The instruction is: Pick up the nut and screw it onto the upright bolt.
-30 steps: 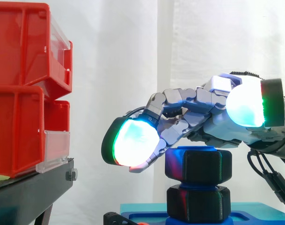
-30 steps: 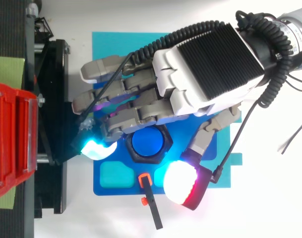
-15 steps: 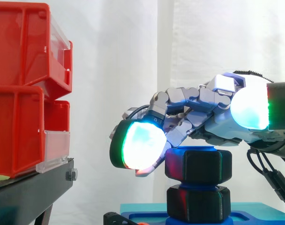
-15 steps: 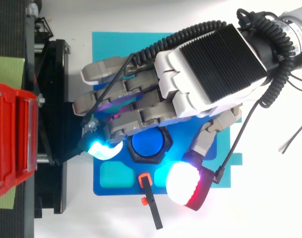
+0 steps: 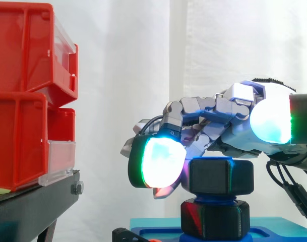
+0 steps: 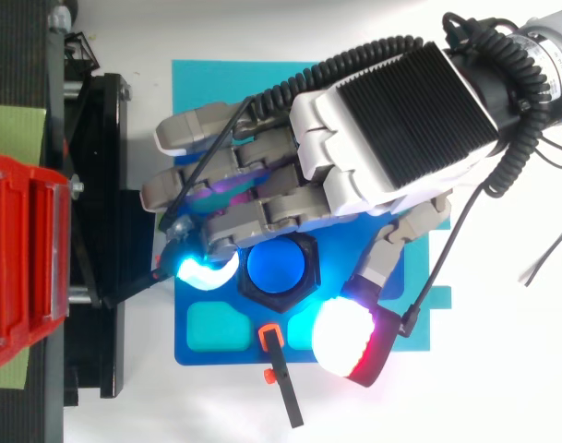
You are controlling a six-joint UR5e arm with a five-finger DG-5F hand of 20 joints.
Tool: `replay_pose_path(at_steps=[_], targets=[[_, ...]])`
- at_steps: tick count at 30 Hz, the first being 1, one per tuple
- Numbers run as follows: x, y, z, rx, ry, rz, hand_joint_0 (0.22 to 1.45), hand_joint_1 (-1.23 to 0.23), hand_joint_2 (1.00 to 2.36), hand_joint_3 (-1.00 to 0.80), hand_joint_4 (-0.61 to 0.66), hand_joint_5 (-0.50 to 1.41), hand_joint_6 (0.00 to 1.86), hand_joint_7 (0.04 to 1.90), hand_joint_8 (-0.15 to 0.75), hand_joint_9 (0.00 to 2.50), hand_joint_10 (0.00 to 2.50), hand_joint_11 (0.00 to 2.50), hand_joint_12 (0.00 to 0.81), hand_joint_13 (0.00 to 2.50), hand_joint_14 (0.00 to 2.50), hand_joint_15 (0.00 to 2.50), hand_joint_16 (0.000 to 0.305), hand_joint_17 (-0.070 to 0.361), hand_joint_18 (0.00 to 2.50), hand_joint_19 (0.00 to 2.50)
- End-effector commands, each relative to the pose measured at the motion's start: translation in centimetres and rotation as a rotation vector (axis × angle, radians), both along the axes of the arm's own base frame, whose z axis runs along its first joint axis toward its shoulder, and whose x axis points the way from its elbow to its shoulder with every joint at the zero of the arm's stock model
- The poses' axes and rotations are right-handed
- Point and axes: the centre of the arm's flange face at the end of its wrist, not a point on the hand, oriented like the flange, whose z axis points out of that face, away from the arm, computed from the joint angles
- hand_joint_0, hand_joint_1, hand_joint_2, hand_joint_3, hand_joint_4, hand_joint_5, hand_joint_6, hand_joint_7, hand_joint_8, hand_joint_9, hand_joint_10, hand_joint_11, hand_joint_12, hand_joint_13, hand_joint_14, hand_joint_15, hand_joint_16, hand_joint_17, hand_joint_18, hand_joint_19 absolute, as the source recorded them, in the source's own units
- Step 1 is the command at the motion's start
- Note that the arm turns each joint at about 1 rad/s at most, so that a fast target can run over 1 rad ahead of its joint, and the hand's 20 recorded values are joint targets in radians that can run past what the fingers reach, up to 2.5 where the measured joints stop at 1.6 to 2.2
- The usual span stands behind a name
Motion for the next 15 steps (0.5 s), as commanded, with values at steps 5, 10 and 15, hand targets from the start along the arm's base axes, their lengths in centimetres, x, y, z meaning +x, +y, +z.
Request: replay_pose_path(at_steps=[5, 10, 15], targets=[[-0.2, -0.7, 0.0, -0.004, -0.001, 0.001, 0.48, -0.23, 1.00, -0.50, 0.22, -0.01, 0.50, 1.44, 0.286, 0.81, 0.00, 0.00, 0.302, 0.41, 0.00, 0.00, 0.029, 0.066, 0.01, 0.00], [-0.3, -1.2, 0.0, -0.006, -0.003, 0.005, 0.48, -0.23, 1.00, -0.50, 0.20, 0.01, 0.50, 1.53, 0.291, 0.84, 0.00, 0.00, 0.299, 0.43, 0.00, 0.00, 0.029, 0.065, 0.04, 0.00], [-0.6, -2.2, 0.0, -0.008, -0.002, 0.002, 0.48, -0.23, 1.00, -0.50, 0.19, 0.02, 0.50, 1.62, 0.293, 0.88, 0.00, 0.00, 0.296, 0.47, 0.00, 0.00, 0.027, 0.060, 0.08, 0.00]])
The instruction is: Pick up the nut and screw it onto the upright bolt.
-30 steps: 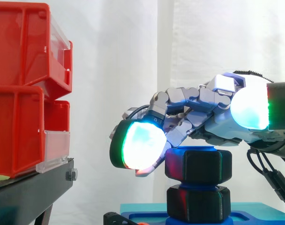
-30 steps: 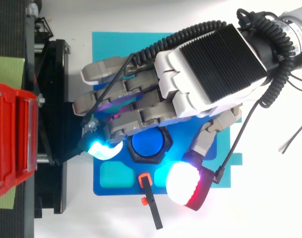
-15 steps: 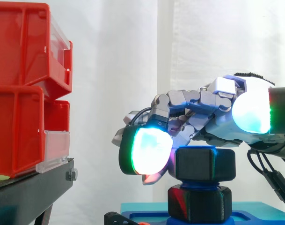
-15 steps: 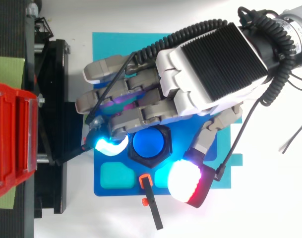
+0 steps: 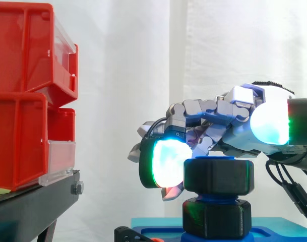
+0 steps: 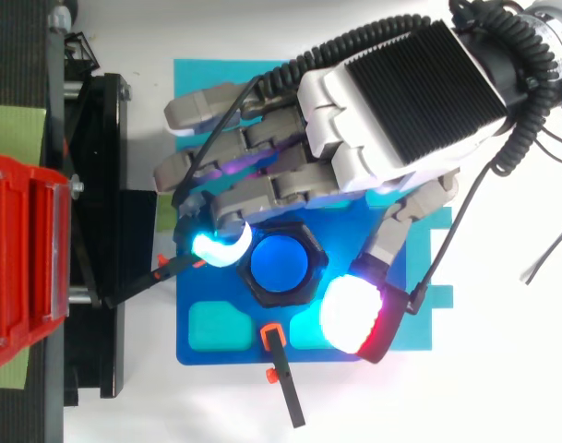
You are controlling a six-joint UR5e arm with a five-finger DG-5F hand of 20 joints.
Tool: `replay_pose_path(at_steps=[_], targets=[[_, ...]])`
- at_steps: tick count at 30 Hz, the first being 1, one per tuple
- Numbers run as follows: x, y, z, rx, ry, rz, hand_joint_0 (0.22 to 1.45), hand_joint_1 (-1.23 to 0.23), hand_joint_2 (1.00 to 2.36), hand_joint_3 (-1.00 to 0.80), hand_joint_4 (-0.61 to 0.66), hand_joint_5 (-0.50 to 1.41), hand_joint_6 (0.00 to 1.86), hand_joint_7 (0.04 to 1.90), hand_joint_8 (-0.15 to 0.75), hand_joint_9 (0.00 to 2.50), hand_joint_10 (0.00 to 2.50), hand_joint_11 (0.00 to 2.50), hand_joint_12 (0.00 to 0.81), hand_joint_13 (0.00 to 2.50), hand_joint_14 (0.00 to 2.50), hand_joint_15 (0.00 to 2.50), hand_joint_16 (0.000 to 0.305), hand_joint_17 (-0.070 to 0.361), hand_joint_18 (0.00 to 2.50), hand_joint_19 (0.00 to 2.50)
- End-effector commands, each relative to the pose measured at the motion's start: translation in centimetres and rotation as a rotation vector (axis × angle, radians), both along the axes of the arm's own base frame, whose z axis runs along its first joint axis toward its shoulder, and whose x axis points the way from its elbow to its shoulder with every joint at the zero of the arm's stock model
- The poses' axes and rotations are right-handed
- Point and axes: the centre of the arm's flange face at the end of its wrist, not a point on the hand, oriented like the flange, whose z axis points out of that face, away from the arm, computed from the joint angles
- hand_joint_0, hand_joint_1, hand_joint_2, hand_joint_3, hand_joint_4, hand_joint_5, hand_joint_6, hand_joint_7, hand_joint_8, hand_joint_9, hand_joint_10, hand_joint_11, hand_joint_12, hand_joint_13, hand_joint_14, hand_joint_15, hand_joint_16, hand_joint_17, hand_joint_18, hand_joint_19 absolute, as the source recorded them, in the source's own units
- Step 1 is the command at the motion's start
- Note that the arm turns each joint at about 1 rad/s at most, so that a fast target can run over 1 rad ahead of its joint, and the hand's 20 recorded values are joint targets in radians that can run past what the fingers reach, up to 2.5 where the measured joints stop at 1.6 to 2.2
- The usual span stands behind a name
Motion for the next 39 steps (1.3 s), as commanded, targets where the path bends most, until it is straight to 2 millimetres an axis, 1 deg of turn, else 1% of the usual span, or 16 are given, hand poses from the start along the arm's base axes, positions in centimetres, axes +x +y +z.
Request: replay_pose_path(at_steps=[1, 4, 6, 11, 12, 15, 16, 21, 24, 27, 28, 30, 31, 33, 35, 39], targets=[[-0.2, -0.7, 0.0, -0.002, 0.001, 0.001, 0.48, -0.24, 1.00, -0.50, 0.18, 0.02, 0.50, 1.64, 0.292, 0.89, 0.00, 0.00, 0.293, 0.48, 0.00, 0.00, 0.027, 0.060, 0.10, 0.00], [-0.3, -1.2, 0.1, -0.005, -0.001, 0.000, 0.49, -0.24, 1.00, -0.50, 0.16, 0.03, 0.50, 1.67, 0.292, 0.93, 0.00, 0.00, 0.291, 0.52, 0.00, 0.00, 0.026, 0.058, 0.14, 0.00], [-0.4, -1.4, 0.0, -0.006, 0.001, 0.002, 0.49, -0.24, 1.00, -0.50, 0.15, 0.03, 0.52, 1.65, 0.293, 0.94, 0.00, 0.00, 0.289, 0.55, 0.00, 0.00, 0.025, 0.056, 0.17, 0.00], [-0.6, -2.4, 0.0, -0.011, -0.003, -0.002, 0.49, -0.24, 1.00, -0.50, 0.12, 0.03, 0.56, 1.58, 0.298, 1.02, 0.00, 0.00, 0.283, 0.62, 0.00, 0.00, 0.024, 0.054, 0.24, 0.00], [-0.7, -2.5, 0.1, -0.011, -0.004, -0.002, 0.49, -0.25, 1.00, -0.50, 0.11, 0.03, 0.58, 1.52, 0.297, 1.03, 0.00, 0.00, 0.279, 0.63, 0.00, 0.00, 0.023, 0.053, 0.26, 0.00], [-0.8, -2.8, 0.0, -0.014, -0.002, 0.000, 0.49, -0.27, 1.00, -0.50, 0.08, 0.04, 0.60, 1.48, 0.285, 1.13, 0.00, 0.00, 0.265, 0.72, 0.00, 0.00, 0.022, 0.049, 0.33, 0.00], [-0.8, -2.8, 0.1, -0.014, -0.004, 0.000, 0.50, -0.29, 1.00, -0.50, 0.04, 0.04, 0.61, 1.47, 0.278, 1.18, 0.00, 0.00, 0.257, 0.75, 0.00, 0.00, 0.021, 0.047, 0.36, 0.00], [-0.9, -3.3, -0.1, -0.014, 0.002, -0.003, 0.50, -0.33, 1.00, -0.50, 0.01, 0.06, 0.63, 1.42, 0.242, 1.37, 0.00, 0.00, 0.226, 0.87, 0.00, 0.00, 0.017, 0.037, 0.51, 0.00], [-1.0, -3.6, 0.0, -0.015, -0.001, -0.006, 0.50, -0.35, 1.00, -0.50, 0.01, 0.06, 0.63, 1.38, 0.211, 1.45, 0.00, 0.00, 0.217, 0.94, 0.00, 0.00, 0.015, 0.034, 0.56, 0.00], [-1.0, -3.6, -0.1, -0.015, 0.002, -0.006, 0.50, -0.34, 1.00, -0.50, 0.02, 0.06, 0.63, 1.39, 0.208, 1.47, 0.00, 0.00, 0.214, 0.96, 0.00, 0.00, 0.015, 0.033, 0.59, 0.00], [-1.0, -3.7, 0.1, -0.015, -0.001, -0.007, 0.50, -0.33, 1.00, -0.50, 0.04, 0.06, 0.61, 1.42, 0.214, 1.47, 0.00, 0.00, 0.217, 0.94, 0.00, 0.00, 0.015, 0.035, 0.59, 0.00], [-1.1, -3.7, 0.0, -0.015, 0.001, -0.007, 0.49, -0.30, 1.00, -0.50, 0.09, 0.06, 0.54, 1.54, 0.259, 1.41, 0.00, 0.00, 0.235, 0.89, 0.00, 0.00, 0.017, 0.039, 0.54, 0.00], [-1.1, -3.7, 0.0, -0.015, -0.001, -0.007, 0.48, -0.28, 1.00, -0.50, 0.14, 0.05, 0.50, 1.56, 0.271, 1.38, 0.00, 0.00, 0.247, 0.85, 0.00, 0.00, 0.019, 0.043, 0.51, 0.00], [-1.1, -3.8, 0.1, -0.014, -0.001, -0.009, 0.48, -0.27, 1.00, -0.50, 0.19, 0.02, 0.50, 1.43, 0.281, 1.31, 0.00, 0.00, 0.265, 0.82, 0.00, 0.00, 0.022, 0.050, 0.47, 0.00], [-0.9, -3.9, 0.3, -0.015, -0.007, -0.009, 0.48, -0.25, 1.00, -0.50, 0.24, -0.01, 0.51, 1.26, 0.286, 1.25, 0.00, 0.00, 0.280, 0.79, 0.00, 0.00, 0.025, 0.056, 0.46, 0.00], [-0.6, -3.8, 1.2, -0.020, -0.024, 0.001, 0.47, -0.23, 1.00, -0.50, 0.28, -0.05, 0.50, 1.06, 0.294, 1.18, 0.00, 0.00, 0.300, 0.76, 0.00, 0.00, 0.028, 0.064, 0.44, 0.00]])
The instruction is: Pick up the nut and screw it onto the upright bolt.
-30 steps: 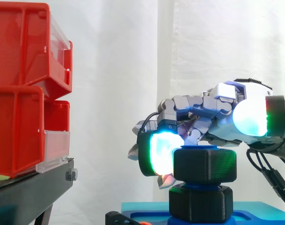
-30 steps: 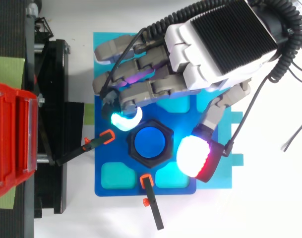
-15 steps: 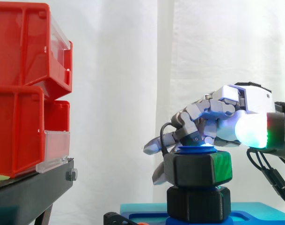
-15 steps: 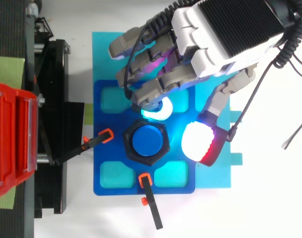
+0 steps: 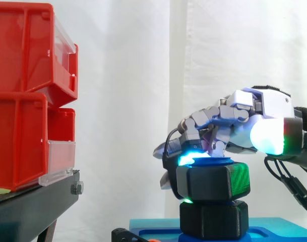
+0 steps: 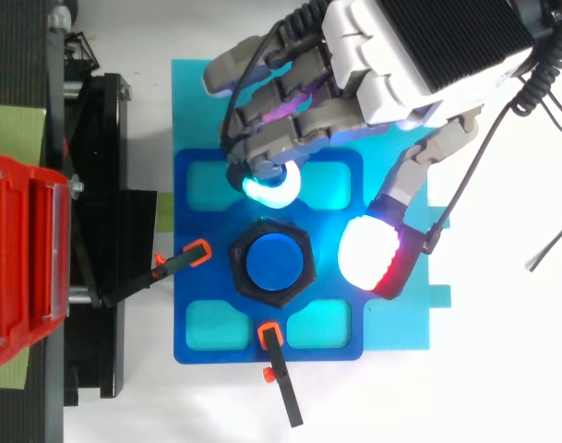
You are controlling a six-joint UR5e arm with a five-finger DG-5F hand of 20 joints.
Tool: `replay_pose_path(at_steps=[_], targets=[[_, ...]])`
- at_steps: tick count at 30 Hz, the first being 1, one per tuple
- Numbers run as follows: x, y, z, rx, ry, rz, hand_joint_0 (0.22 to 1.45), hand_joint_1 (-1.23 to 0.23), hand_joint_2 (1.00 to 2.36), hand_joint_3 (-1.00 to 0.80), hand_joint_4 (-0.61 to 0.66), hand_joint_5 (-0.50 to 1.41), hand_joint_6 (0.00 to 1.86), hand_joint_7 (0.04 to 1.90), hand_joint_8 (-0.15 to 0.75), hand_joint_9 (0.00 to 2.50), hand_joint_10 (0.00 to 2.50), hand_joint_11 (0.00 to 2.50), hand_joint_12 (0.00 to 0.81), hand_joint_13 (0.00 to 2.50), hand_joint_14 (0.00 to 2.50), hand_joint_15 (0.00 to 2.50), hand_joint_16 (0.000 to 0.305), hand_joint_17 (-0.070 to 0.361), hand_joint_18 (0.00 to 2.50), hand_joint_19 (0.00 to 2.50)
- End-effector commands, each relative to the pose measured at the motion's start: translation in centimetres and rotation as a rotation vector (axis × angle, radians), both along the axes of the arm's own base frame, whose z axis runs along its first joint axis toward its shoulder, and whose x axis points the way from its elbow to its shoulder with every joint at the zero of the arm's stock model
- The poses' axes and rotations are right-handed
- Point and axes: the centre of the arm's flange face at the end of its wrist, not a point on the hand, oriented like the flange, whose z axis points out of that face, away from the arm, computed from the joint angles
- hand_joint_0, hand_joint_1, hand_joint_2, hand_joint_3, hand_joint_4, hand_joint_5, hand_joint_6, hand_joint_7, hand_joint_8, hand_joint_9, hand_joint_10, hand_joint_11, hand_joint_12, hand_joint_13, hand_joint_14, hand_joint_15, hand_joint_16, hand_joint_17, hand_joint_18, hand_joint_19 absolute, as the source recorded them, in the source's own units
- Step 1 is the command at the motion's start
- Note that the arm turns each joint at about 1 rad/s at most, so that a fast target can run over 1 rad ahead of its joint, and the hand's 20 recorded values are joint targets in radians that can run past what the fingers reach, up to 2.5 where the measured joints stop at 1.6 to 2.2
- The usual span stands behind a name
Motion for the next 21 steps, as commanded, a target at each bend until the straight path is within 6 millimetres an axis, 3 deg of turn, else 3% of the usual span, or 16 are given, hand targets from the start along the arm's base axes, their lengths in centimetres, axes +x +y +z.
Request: replay_pose_path(at_steps=[1, 10, 21], targets=[[0.4, 0.0, 1.0, -0.007, -0.020, 0.013, 0.47, -0.23, 1.00, -0.50, 0.28, -0.06, 0.50, 1.01, 0.300, 1.16, 0.00, 0.00, 0.304, 0.75, 0.00, 0.00, 0.029, 0.065, 0.44, 0.00], [0.9, 0.5, 2.1, -0.015, -0.047, 0.035, 0.46, -0.23, 1.00, -0.50, 0.17, -0.16, 0.50, 0.62, 0.255, 0.90, 0.00, 0.00, 0.317, 0.66, 0.00, 0.00, 0.034, 0.077, 0.40, 0.00], [1.4, 2.5, 2.1, -0.015, -0.050, 0.052, 0.45, -0.21, 1.00, -0.50, 0.09, -0.20, 0.50, 0.51, 0.211, 0.54, 0.00, 0.00, 0.309, 0.32, 0.00, 0.00, 0.035, 0.078, 0.00, 0.00]])
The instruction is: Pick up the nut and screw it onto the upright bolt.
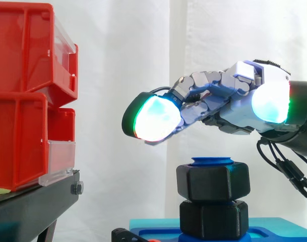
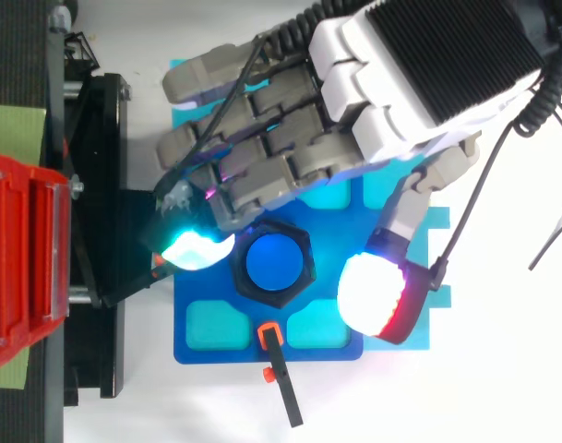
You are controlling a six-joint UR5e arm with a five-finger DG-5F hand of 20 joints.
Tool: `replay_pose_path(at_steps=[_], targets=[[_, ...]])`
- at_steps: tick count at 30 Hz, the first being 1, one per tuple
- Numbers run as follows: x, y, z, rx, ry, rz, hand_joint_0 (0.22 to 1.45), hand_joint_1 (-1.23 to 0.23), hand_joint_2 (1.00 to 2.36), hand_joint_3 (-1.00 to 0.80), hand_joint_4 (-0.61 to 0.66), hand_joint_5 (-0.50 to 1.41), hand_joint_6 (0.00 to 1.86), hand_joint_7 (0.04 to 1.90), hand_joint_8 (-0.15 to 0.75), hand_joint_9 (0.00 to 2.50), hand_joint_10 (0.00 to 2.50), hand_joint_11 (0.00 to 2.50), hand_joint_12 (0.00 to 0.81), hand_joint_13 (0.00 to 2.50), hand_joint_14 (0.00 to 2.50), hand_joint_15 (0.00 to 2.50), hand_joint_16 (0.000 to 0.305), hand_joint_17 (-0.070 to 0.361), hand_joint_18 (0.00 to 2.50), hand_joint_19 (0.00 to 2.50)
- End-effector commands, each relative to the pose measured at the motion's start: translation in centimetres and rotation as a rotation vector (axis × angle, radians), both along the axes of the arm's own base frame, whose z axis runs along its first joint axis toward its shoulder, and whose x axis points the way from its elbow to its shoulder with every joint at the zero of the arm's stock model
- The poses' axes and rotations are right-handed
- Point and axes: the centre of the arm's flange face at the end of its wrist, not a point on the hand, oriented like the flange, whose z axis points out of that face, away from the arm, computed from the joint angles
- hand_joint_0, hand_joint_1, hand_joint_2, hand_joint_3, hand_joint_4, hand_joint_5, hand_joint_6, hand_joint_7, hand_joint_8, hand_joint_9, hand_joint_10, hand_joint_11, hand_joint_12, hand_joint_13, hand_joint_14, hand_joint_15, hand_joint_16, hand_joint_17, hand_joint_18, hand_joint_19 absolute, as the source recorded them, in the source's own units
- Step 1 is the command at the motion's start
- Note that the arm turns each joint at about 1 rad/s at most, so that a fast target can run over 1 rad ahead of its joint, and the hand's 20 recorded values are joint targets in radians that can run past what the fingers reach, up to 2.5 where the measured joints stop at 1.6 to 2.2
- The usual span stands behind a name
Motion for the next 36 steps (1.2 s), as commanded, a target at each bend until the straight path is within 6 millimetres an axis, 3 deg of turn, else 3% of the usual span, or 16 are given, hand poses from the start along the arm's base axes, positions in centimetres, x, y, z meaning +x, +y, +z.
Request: replay_pose_path(at_steps=[1, 10, 26, 36], targets=[[0.0, 0.6, -0.2, 0.001, 0.007, 0.005, 0.45, -0.21, 1.00, -0.50, 0.09, -0.20, 0.50, 0.51, 0.209, 0.53, 0.00, 0.00, 0.310, 0.29, 0.00, 0.00, 0.035, 0.079, 0.00, 0.00], [-0.5, 1.9, -2.6, 0.018, 0.021, -0.007, 0.45, -0.19, 1.00, -0.50, 0.09, -0.20, 0.50, 0.51, 0.207, 0.45, 0.00, 0.00, 0.322, 0.18, 0.00, 0.00, 0.037, 0.084, 0.00, 0.00], [-0.6, 2.3, -3.1, 0.014, 0.021, -0.005, 0.45, -0.19, 1.00, -0.50, 0.12, -0.19, 0.50, 0.53, 0.220, 0.49, 0.00, 0.00, 0.329, 0.23, 0.00, 0.00, 0.038, 0.085, 0.00, 0.00], [-0.7, 2.1, -3.1, 0.012, 0.020, -0.007, 0.45, -0.18, 1.00, -0.50, 0.15, -0.17, 0.50, 0.67, 0.239, 0.50, 0.00, 0.00, 0.339, 0.24, 0.00, 0.00, 0.038, 0.086, 0.00, 0.00]])
